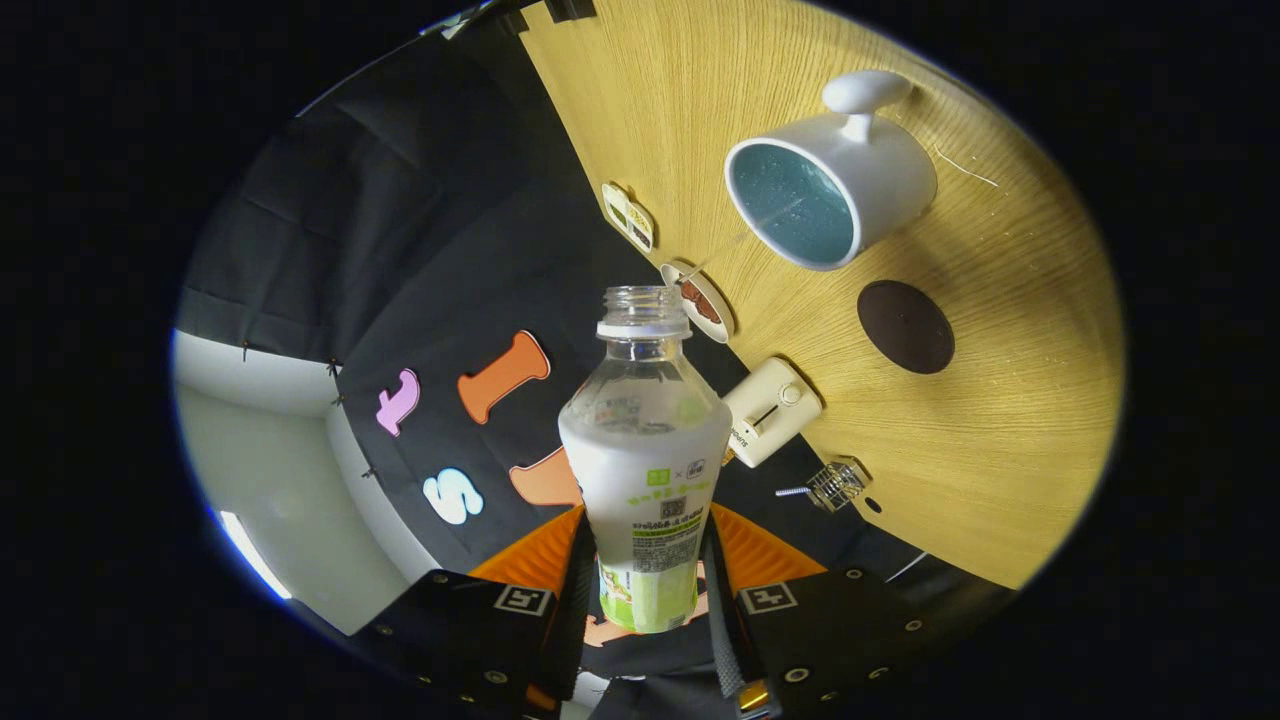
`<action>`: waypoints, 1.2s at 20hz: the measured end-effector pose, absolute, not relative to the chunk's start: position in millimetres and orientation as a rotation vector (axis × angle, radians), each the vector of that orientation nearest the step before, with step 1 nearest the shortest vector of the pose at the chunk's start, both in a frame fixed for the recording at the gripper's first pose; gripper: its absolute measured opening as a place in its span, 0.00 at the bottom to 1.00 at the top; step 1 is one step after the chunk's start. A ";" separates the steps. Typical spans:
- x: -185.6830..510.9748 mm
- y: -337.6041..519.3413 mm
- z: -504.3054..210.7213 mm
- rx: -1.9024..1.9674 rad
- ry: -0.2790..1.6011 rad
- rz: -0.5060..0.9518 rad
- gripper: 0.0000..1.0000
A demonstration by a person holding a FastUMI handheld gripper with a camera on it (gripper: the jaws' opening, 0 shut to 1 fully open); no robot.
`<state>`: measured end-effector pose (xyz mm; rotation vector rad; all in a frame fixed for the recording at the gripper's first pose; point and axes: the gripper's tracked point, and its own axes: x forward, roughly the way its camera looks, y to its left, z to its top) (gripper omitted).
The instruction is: Take the bottle from table, then pour the juice into the cup, finally place the bottle on the coaster
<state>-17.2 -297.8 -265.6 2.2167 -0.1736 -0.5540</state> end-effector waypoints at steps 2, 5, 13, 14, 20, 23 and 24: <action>-17.2 -293.3 -270.7 2.175 -0.140 -0.556 0.53; -14.6 -280.0 -289.1 2.011 -0.001 -0.583 0.53; -5.5 -270.6 -306.8 1.454 0.256 -0.578 0.53; -3.7 -272.6 -302.4 1.376 0.277 -0.570 0.53; 20.7 -282.7 -283.4 0.849 0.351 -0.497 0.54; 25.5 -286.7 -285.7 0.530 0.437 -0.494 0.54; 26.5 -289.1 -285.9 0.444 0.455 -0.497 0.54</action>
